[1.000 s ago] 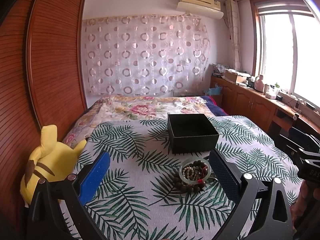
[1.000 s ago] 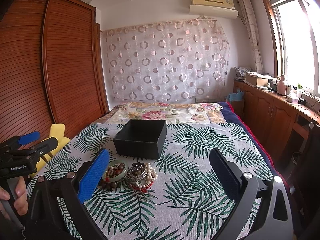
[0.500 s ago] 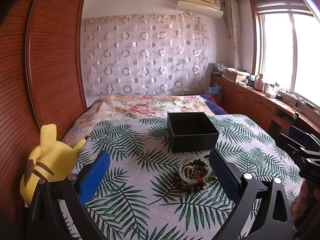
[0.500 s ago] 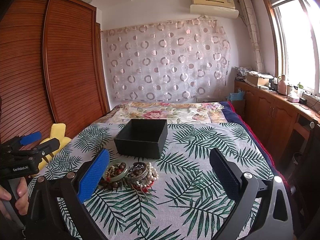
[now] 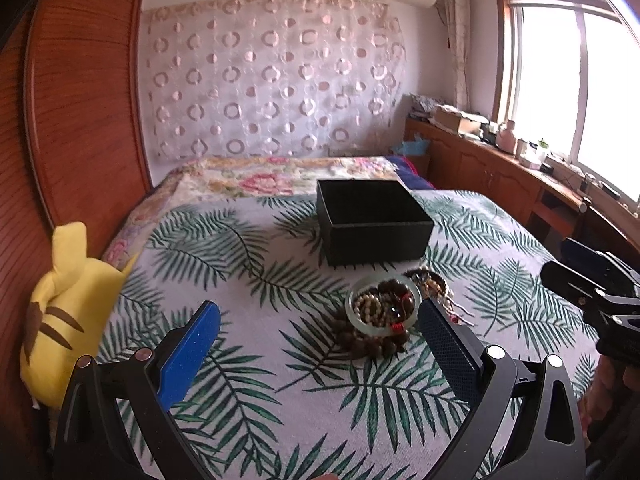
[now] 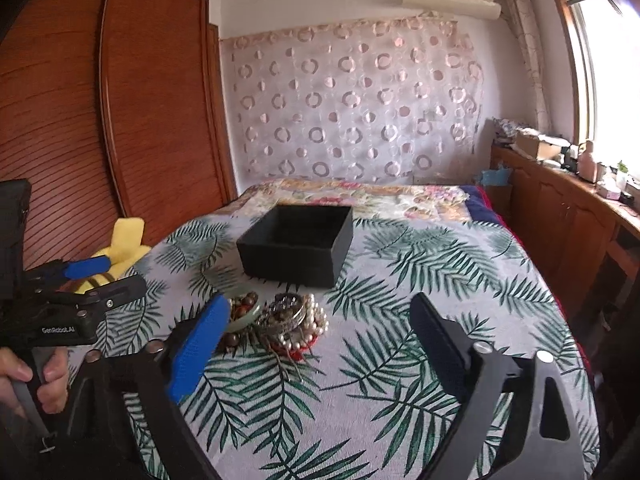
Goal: Organize jewelry
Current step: 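Grasp the pale jade bangle with the left tool while the right tool grasps the silver cuff bracelet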
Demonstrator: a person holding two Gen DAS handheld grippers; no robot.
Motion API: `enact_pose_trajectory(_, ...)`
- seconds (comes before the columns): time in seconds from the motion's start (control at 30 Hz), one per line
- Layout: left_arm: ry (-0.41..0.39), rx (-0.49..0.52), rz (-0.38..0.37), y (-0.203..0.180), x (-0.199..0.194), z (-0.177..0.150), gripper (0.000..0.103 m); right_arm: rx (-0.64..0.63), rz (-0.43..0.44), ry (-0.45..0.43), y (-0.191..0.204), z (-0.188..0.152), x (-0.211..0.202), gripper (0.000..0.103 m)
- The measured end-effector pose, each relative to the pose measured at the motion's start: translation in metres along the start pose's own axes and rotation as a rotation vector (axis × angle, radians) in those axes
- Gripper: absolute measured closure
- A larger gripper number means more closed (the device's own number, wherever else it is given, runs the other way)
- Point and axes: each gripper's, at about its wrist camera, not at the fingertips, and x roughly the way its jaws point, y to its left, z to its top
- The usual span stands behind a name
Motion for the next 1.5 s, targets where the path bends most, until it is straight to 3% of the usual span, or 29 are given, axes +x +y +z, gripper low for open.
enact_pose_trajectory(0.3, 0.077, 0.016, -0.103, -0.002, 0.034, -0.014, 0.007, -0.015, 0.051, 0.092, -0.012, -0.020, 0.026, 0.035)
enact_pose_trajectory(0.53, 0.168, 0.029, -0.196, -0.014, 0.066, -0.014, 0.008, -0.020, 0.063, 0.142, -0.018, -0.029, 0.036, 0.035)
enact_pose_trajectory(0.83, 0.250, 0.064, -0.213, -0.026, 0.104, -0.005, 0.010, -0.027, 0.067, 0.163, -0.021, -0.032, 0.038, 0.035)
enact_pose_trajectory(1.0, 0.286, 0.067, -0.239, -0.030, 0.118, -0.003, 0.023, -0.032, 0.067, 0.170, -0.021, -0.033, 0.040, 0.035)
enact_pose_trajectory(1.13, 0.296, 0.065, -0.252, -0.028, 0.124, -0.003, 0.023, -0.035, 0.073, 0.180, -0.021, -0.034, 0.042, 0.035)
enact_pose_trajectory(1.2, 0.292, 0.057, -0.268, -0.026, 0.123, -0.001, 0.034, -0.043, 0.074, 0.183, -0.020, -0.034, 0.044, 0.035)
enact_pose_trajectory(1.5, 0.238, 0.055, -0.238, -0.015, 0.106, 0.002, 0.034, -0.072, 0.098, 0.218, -0.013, -0.027, 0.062, 0.035)
